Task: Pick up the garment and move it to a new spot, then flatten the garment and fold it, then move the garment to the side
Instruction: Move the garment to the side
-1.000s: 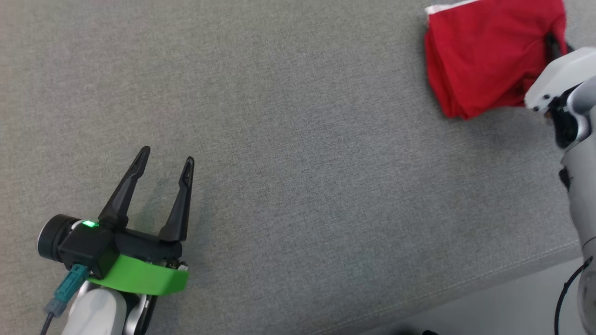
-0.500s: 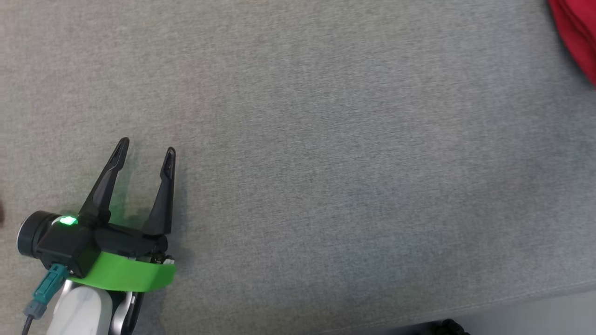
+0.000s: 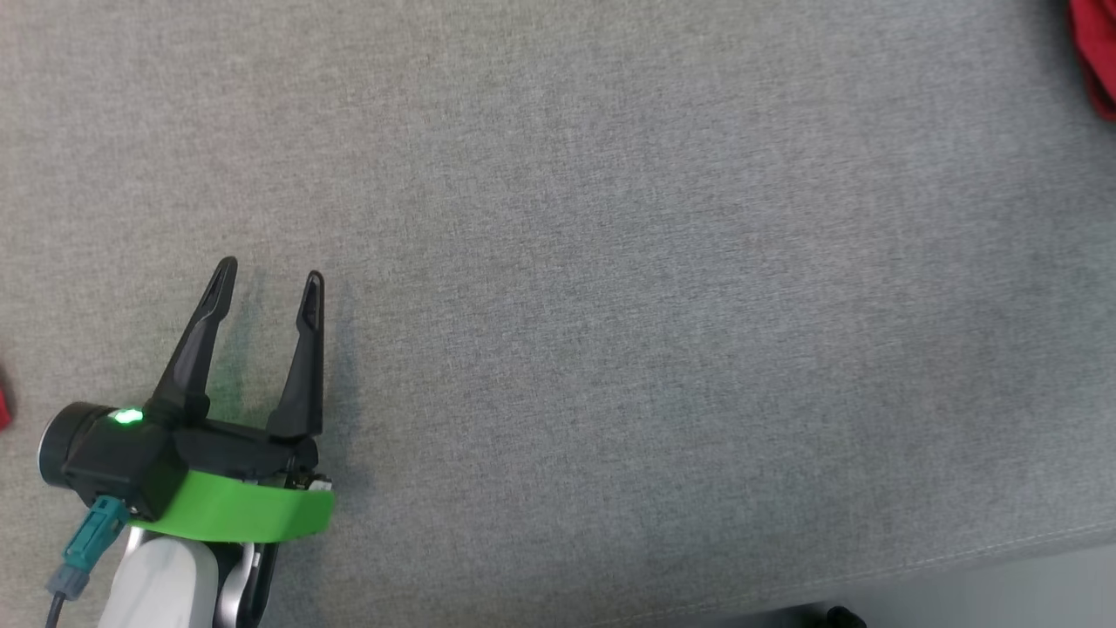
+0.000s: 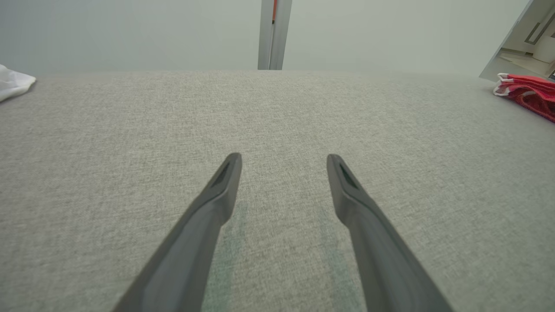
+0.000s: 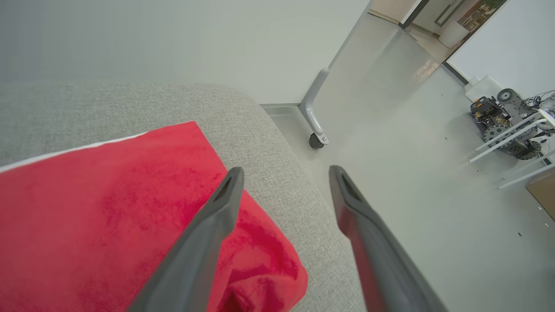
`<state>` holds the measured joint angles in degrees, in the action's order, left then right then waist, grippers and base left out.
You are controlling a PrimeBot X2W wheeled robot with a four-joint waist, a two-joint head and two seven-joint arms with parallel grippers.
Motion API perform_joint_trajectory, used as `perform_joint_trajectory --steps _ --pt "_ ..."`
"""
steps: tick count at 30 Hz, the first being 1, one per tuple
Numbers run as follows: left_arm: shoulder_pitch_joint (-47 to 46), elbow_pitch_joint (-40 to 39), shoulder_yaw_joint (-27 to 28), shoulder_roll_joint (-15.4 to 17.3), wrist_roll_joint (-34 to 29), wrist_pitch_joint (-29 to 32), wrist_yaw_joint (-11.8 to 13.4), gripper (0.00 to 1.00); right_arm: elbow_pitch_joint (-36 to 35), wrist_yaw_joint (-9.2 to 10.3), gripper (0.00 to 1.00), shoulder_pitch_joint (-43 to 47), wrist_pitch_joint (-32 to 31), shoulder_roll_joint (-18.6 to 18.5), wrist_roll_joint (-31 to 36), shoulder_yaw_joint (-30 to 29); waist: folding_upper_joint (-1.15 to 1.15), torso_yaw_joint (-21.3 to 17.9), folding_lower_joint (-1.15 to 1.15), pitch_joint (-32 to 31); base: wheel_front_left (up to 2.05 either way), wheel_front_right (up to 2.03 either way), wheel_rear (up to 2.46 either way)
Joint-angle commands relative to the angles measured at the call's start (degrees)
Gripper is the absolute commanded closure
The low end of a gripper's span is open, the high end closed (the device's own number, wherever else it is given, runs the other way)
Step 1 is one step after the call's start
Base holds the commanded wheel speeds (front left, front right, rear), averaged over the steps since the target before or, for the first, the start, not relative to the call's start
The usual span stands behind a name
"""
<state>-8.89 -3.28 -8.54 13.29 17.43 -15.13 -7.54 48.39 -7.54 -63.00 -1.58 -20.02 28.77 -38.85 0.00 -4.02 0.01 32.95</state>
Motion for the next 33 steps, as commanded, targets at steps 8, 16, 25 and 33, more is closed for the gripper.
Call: perform_joint_trajectory --steps 8,16,25,33 --pt "4.71 2.04 2.26 -3.84 -0.26 -0.01 0.09 0.00 -1.23 0.10 0.00 6.74 11.88 2.99 -5.02 5.66 0.00 -1.54 -0.01 -12.23 0.00 0.00 0.00" --pt "10.69 3.80 5.34 -7.49 -0.94 -0.01 0.08 0.00 -11.56 0.10 0.00 23.26 16.56 8.55 -14.09 14.63 0.00 -0.68 -0.01 -22.08 0.00 0.00 0.00" --pt "15.74 4.99 6.43 -9.21 -2.72 -0.01 0.09 0.00 -30.78 0.10 0.00 48.86 16.76 15.79 -23.69 23.89 0.00 1.43 -0.01 -29.36 0.00 0.00 0.00" --pt "18.83 7.15 7.75 -9.83 -4.58 -0.01 0.09 0.00 -34.17 0.11 0.00 62.59 16.77 17.02 -26.94 32.63 0.00 3.03 -0.01 -33.15 0.00 0.00 0.00"
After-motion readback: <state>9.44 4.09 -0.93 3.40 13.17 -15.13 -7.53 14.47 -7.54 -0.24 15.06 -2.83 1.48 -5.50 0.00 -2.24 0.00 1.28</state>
